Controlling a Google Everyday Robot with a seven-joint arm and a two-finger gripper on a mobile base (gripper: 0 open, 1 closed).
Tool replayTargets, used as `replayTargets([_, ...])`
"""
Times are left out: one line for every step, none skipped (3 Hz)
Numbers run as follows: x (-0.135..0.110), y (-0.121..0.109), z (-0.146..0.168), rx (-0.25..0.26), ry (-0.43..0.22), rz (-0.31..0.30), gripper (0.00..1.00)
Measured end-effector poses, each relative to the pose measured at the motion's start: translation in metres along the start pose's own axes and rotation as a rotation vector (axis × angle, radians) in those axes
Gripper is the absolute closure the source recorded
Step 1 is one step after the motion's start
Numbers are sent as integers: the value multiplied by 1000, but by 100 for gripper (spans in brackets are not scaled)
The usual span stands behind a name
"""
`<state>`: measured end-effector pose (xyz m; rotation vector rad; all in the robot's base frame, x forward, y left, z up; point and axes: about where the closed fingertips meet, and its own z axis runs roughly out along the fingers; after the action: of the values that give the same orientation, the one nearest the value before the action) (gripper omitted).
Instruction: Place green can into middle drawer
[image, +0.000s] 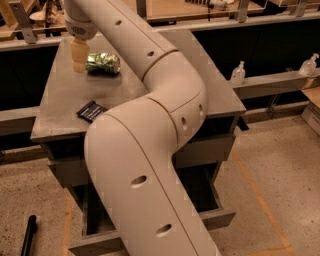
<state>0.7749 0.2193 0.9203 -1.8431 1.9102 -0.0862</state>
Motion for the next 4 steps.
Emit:
replayTargets([-7, 7, 23, -17, 44, -33, 0])
replayTargets([-4, 14, 46, -46, 85, -39, 0])
replayTargets([6, 16, 61, -66, 116, -26, 0])
replayTargets([15, 16, 68, -83, 124, -12, 16])
